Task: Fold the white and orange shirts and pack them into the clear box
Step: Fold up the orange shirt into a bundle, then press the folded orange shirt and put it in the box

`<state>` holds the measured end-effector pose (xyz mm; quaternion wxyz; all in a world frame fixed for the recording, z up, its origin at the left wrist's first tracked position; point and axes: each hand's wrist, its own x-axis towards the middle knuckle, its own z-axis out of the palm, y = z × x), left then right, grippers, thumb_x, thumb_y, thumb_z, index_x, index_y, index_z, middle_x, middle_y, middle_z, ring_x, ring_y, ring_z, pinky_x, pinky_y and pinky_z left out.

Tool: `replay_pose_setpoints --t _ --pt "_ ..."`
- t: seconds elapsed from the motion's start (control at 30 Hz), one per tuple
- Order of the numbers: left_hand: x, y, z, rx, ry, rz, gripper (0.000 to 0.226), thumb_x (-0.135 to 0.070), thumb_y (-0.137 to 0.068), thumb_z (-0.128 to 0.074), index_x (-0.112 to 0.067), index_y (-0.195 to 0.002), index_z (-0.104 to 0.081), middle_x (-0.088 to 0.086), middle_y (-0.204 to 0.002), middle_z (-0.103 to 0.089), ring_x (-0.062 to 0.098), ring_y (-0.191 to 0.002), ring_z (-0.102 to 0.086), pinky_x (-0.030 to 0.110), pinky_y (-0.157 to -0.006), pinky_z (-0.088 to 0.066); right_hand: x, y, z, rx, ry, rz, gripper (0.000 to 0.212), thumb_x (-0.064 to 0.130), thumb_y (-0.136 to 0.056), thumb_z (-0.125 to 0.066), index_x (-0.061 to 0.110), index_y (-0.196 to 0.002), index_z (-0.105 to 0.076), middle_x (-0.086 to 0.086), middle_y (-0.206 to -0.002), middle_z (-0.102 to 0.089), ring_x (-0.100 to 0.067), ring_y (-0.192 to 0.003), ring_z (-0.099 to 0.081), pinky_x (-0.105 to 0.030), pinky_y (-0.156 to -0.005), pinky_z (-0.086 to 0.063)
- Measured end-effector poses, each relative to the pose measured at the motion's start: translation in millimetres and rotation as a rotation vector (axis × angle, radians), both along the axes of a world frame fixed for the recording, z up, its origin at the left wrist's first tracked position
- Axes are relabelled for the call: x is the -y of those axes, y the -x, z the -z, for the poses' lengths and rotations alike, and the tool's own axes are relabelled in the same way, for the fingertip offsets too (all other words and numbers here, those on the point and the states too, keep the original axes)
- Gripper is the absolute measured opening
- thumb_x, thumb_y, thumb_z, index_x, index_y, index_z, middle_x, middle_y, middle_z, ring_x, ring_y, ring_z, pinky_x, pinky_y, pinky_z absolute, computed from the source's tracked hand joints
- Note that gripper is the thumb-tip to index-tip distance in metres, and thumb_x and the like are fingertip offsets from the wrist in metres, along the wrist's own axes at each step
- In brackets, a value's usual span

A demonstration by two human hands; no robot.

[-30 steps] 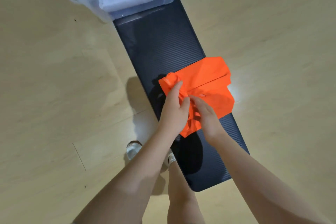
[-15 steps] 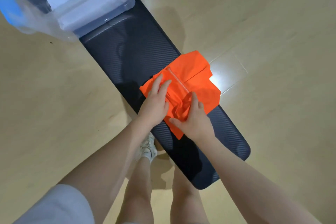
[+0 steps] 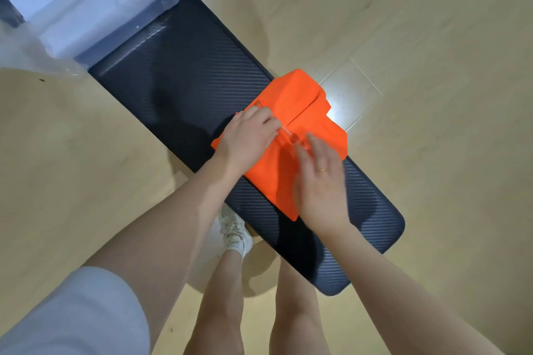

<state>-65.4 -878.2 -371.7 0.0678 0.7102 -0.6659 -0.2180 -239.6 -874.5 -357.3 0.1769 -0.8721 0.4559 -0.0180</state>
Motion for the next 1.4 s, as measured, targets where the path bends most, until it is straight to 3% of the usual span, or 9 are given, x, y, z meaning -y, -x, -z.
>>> replay_pose_setpoints --t 0.13,0.37,0.53,0.63,0.77,0.9,1.0,1.13,1.4 --pt "-2 -4 25 0.070 -0.037 0.008 0.049 -0.025 -0.083 -0.046 -0.007 -0.129 -0.051 0.015 -0.137 -0.050 0.031 -0.124 -0.050 0.041 -0.102 -0.040 -7 -8 25 -0.140 -0.078 -0.272 0.058 0.039 -0.089 -0.039 0.012 -0.140 -0.039 -0.009 -0.148 -0.038 -0.024 -0.135 -0.026 -0.044 -0.111 -0.018" --pt "0 -8 27 -0.022 -0.155 -0.065 0.070 -0.050 -0.089 -0.019 -0.012 -0.147 -0.021 0.008 -0.157 -0.011 0.024 -0.144 -0.013 0.037 -0.116 -0.004 14 35 36 -0.252 -0.157 -0.178 0.062 0.057 -0.093 -0.021 0.022 -0.145 -0.028 -0.009 -0.154 -0.026 -0.025 -0.141 -0.018 -0.045 -0.113 -0.009" --pt "52 -3 13 -0.045 -0.173 -0.289 0.048 -0.034 -0.098 -0.035 -0.016 -0.143 -0.030 0.002 -0.150 -0.030 0.020 -0.140 -0.019 0.036 -0.114 -0.003 54 42 25 -0.058 -0.327 0.226 0.061 0.049 -0.093 -0.028 0.018 -0.145 -0.028 -0.010 -0.153 -0.025 -0.025 -0.142 -0.019 -0.041 -0.115 -0.008" --pt "92 -3 19 0.008 -0.233 -0.241 0.043 -0.035 -0.097 -0.037 -0.015 -0.136 -0.039 0.006 -0.139 -0.045 0.024 -0.134 -0.030 0.038 -0.114 -0.006 83 43 35 -0.137 -0.595 0.593 0.053 0.047 -0.095 -0.033 0.013 -0.135 -0.042 -0.009 -0.139 -0.048 -0.028 -0.134 -0.035 -0.044 -0.115 -0.016" --pt "122 -3 30 0.182 -0.442 -0.088 0.047 -0.043 -0.096 -0.036 -0.012 -0.131 -0.044 0.017 -0.121 -0.060 0.031 -0.122 -0.048 0.038 -0.109 -0.019 102 38 42 0.042 -1.008 0.892 0.053 0.057 -0.084 -0.045 0.008 -0.078 -0.064 -0.012 -0.090 -0.067 -0.028 -0.087 -0.060 -0.036 -0.087 -0.047" --pt "134 -2 25 0.083 -0.519 -0.151 0.042 -0.037 -0.093 -0.048 -0.010 -0.126 -0.050 0.013 -0.128 -0.056 0.028 -0.124 -0.048 0.035 -0.105 -0.027 104 39 36 0.417 -1.140 1.086 0.019 0.016 -0.083 -0.066 0.007 -0.068 -0.057 -0.011 -0.072 -0.060 -0.021 -0.066 -0.055 -0.031 -0.067 -0.048" --pt "136 -7 12 -0.285 -0.494 -0.388 0.032 -0.024 -0.087 -0.061 -0.008 -0.115 -0.059 0.014 -0.116 -0.063 0.026 -0.108 -0.059 0.033 -0.096 -0.042 101 40 31 0.572 -1.139 1.131 0.020 0.003 -0.081 -0.066 0.013 -0.067 -0.055 -0.006 -0.073 -0.061 -0.019 -0.069 -0.059 -0.034 -0.074 -0.053" --pt "138 -9 -18 -0.716 -0.535 -0.515 0.011 -0.007 -0.089 -0.057 -0.014 -0.081 -0.056 0.004 -0.077 -0.059 -0.002 -0.052 -0.060 0.013 -0.055 -0.050 101 45 14 0.740 -1.039 1.124 0.018 -0.005 -0.082 -0.060 0.012 -0.074 -0.058 -0.001 -0.064 -0.055 0.000 -0.051 -0.057 -0.014 -0.056 -0.048" --pt "123 -37 -45 -0.625 -0.482 -0.206 0.022 -0.003 -0.084 -0.061 -0.022 -0.076 -0.054 0.002 -0.083 -0.053 0.010 -0.075 -0.050 0.020 -0.070 -0.040 76 47 -9 0.778 -0.842 1.073 0.027 -0.007 -0.082 -0.059 0.017 -0.070 -0.063 -0.001 -0.065 -0.054 0.003 -0.048 -0.052 -0.014 -0.054 -0.046"
